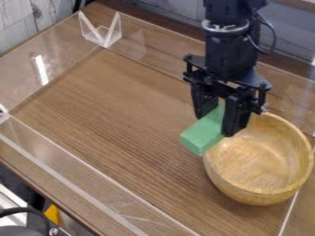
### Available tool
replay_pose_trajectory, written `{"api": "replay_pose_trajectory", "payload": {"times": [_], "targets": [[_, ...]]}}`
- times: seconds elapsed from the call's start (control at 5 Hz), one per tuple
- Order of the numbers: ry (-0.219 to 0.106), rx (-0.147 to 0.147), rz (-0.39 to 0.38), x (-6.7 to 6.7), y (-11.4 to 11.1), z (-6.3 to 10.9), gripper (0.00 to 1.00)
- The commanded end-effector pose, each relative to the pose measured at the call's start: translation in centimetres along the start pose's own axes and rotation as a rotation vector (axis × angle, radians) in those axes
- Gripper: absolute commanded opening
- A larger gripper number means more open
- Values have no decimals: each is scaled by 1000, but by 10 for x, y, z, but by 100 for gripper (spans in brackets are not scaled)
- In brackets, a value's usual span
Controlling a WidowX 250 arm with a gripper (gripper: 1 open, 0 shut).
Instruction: Remove the green block from inside the brown bowl and put it on the table
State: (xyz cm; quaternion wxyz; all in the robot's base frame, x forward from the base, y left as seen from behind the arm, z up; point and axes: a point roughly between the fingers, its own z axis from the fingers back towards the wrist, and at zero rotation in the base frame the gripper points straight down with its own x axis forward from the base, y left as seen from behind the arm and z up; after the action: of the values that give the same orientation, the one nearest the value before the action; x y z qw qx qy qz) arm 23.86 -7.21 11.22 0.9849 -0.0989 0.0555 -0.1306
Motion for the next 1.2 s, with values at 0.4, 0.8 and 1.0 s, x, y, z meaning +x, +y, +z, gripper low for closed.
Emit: {"api": "replay_pose_trajectory", "payload": {"times": [0.4, 0.8, 1.0], "targets": [[-88, -5, 60, 2, 15, 19, 0], [-112, -16, 69, 9, 20, 18, 0], [-121, -21, 72, 12, 22, 18, 0]]}}
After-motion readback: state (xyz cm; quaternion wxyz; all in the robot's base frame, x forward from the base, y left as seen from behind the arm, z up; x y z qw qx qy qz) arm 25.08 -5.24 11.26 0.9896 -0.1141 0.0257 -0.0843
